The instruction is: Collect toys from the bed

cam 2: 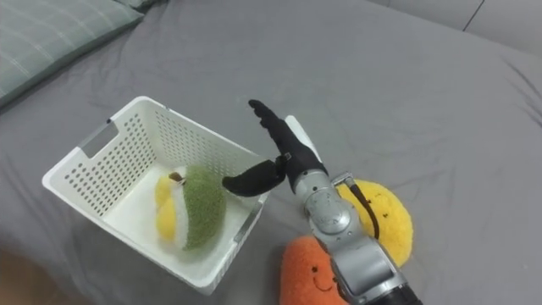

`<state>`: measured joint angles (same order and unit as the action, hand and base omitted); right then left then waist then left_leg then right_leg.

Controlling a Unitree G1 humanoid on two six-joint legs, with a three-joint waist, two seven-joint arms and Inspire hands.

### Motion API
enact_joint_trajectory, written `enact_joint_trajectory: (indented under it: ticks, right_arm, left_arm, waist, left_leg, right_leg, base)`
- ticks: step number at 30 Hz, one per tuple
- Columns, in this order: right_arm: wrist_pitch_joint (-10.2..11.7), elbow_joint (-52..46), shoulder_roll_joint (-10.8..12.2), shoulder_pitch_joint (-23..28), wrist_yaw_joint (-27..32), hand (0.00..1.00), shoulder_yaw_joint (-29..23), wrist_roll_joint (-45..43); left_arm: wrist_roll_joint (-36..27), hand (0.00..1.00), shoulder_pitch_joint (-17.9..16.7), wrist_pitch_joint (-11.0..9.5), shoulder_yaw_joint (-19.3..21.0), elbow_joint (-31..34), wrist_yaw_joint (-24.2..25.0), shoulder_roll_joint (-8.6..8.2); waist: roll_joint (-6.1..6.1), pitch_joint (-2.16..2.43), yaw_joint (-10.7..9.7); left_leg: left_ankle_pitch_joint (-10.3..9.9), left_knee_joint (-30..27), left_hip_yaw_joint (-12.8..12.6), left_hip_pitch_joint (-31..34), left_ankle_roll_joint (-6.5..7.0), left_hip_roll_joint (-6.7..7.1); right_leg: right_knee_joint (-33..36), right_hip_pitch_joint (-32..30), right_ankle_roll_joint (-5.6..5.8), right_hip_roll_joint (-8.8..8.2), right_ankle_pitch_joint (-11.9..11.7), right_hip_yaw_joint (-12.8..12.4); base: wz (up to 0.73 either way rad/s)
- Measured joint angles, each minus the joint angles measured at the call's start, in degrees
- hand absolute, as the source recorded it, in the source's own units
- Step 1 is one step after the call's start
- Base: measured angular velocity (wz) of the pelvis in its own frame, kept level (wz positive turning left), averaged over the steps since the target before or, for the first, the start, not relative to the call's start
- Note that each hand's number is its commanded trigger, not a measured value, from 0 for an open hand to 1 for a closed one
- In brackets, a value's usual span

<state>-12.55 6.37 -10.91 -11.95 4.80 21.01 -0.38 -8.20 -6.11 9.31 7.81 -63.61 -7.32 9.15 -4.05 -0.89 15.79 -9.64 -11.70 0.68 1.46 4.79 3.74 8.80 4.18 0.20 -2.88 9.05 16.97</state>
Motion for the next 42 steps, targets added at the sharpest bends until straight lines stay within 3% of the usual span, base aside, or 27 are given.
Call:
enact_joint_trajectory:
  ticks: [2,7,12,17,21,25,33,42]
  right_arm:
    - [0.00,0.00,-0.17,0.00,1.15,0.00,-0.70,0.00]
    - [0.07,-0.19,-0.26,0.14,2.97,0.00,-2.70,-0.05]
    - [0.40,-4.76,-0.39,3.30,2.58,0.00,-9.05,-0.06]
    - [1.32,-5.63,-0.42,4.25,2.82,0.00,-13.91,-0.14]
    - [1.42,-6.60,-1.20,5.71,3.43,0.00,-17.85,-0.33]
    - [1.44,-6.60,-2.43,6.67,3.79,0.00,-19.40,-0.34]
    - [1.81,-6.51,-2.45,9.60,3.78,0.00,-24.64,-1.42]
    - [1.80,-4.54,-2.46,11.34,3.68,0.00,-25.12,-6.18]
  left_arm:
    - [-0.02,0.00,-0.06,0.30,0.00,0.00,0.00,-0.05]
    - [-1.24,0.00,-0.34,0.09,-0.01,-0.81,-0.35,-0.55]
    - [-1.15,0.00,-1.09,-0.66,0.86,-1.12,-0.68,-1.68]
    - [-1.22,0.00,-1.72,-0.77,1.12,-1.16,-0.49,-1.69]
    - [-1.11,0.00,-1.43,-1.18,2.62,-1.07,-0.38,-1.63]
    - [-1.22,0.00,-1.49,-1.25,2.64,-0.96,-0.36,-1.65]
    - [-1.59,0.00,-3.63,-2.34,2.82,-1.09,-0.47,-1.83]
    - [-1.65,0.00,-4.63,-2.34,3.16,-1.08,-0.59,-1.73]
  waist:
    - [0.37,0.14,-0.18]
    - [1.53,0.58,-3.07]
    - [1.51,0.84,-6.09]
    - [1.09,1.06,-8.49]
    - [0.82,1.16,-10.74]
    - [0.64,1.12,-11.30]
    - [0.00,1.13,-13.45]
    - [0.10,1.12,-14.18]
  left_leg:
    - [0.00,0.09,-0.18,-0.03,0.01,-0.01]
    - [0.06,0.11,-0.68,-0.25,0.12,-0.01]
    - [0.13,1.25,-2.60,-0.99,0.19,-0.29]
    - [0.10,2.56,-5.06,-3.11,0.20,-0.70]
    - [0.08,2.65,-5.36,-3.19,0.21,-0.77]
    - [0.10,2.85,-6.46,-3.20,0.19,-1.01]
    - [0.03,3.09,-7.01,-3.75,0.19,-1.07]
    - [-0.13,3.09,-7.23,-4.07,0.10,-1.17]
  right_leg:
    - [0.03,-0.13,0.00,0.03,0.00,-0.54]
    - [-0.01,-0.25,0.12,0.02,-0.08,-1.19]
    - [0.22,-0.88,0.13,0.01,-0.08,-3.07]
    - [0.32,-0.38,0.15,0.18,-0.10,-5.86]
    - [0.43,-0.48,0.17,0.48,-0.12,-6.13]
    - [0.98,-1.28,0.13,0.73,-0.15,-7.21]
    - [1.00,-1.22,0.14,0.80,-0.16,-7.55]
    - [1.01,-1.30,0.13,0.89,-0.16,-7.75]
  base:
    - [-0.06]
    - [-0.06]
    - [-0.19]
    - [-0.25]
    - [-0.08]
    - [-0.14]
    - [-0.03]
    - [-0.01]
